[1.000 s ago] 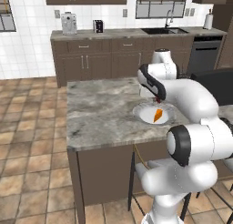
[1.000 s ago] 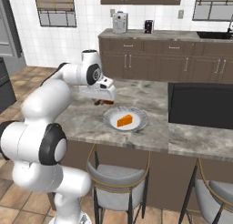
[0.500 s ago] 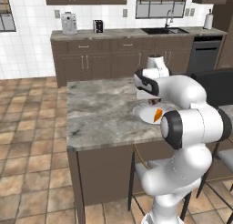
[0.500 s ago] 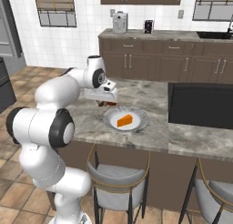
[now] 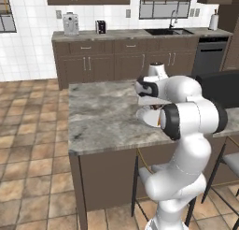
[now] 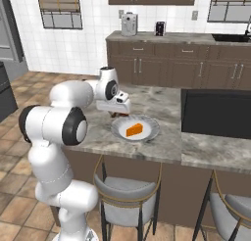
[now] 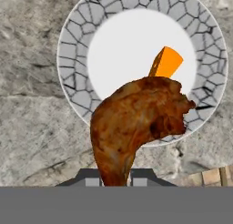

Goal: Take the cheese, chicken drumstick, and lime from the fridge and place them on the plate on the dining counter to create an appetizer plate.

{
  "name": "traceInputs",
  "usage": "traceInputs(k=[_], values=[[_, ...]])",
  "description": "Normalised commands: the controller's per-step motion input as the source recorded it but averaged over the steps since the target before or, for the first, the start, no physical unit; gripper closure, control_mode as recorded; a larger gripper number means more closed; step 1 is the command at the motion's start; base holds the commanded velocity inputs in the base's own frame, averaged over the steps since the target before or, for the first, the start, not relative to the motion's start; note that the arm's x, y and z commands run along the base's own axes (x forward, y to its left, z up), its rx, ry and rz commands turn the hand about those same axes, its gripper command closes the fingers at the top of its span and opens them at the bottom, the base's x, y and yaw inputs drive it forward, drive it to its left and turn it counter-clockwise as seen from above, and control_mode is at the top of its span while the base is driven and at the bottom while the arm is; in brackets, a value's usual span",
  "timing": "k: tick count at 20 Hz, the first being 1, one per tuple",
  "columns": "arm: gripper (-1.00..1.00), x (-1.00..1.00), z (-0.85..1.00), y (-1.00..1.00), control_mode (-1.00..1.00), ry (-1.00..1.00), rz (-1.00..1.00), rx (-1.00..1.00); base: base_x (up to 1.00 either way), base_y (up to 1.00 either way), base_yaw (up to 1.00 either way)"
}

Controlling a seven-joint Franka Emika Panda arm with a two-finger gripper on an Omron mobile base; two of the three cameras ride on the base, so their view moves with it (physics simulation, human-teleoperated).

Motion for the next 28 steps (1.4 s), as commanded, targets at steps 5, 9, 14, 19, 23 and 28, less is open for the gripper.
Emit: traceInputs(k=[5, 9, 14, 19, 23, 28], values=[[1.0, 0.37, -0.48, -0.12, -1.0, 0.0, 0.0, 0.0, 0.0, 0.0, 0.0], [1.0, 0.32, -0.47, -0.09, -1.0, 0.0, 0.0, 0.0, 0.0, 0.0, 0.0], [1.0, 0.36, -0.45, -0.06, -1.0, 0.0, 0.0, 0.0, 0.0, 0.0, 0.0], [1.0, 0.32, -0.43, -0.02, -1.0, 0.0, 0.0, 0.0, 0.0, 0.0, 0.0], [1.0, 0.28, -0.33, -0.15, -1.0, 0.0, 0.0, 0.0, 0.0, 0.0, 0.0], [-1.0, 0.09, -0.07, -0.41, -1.0, 0.0, -0.01, 0.0, 0.0, 0.0, 0.0]])
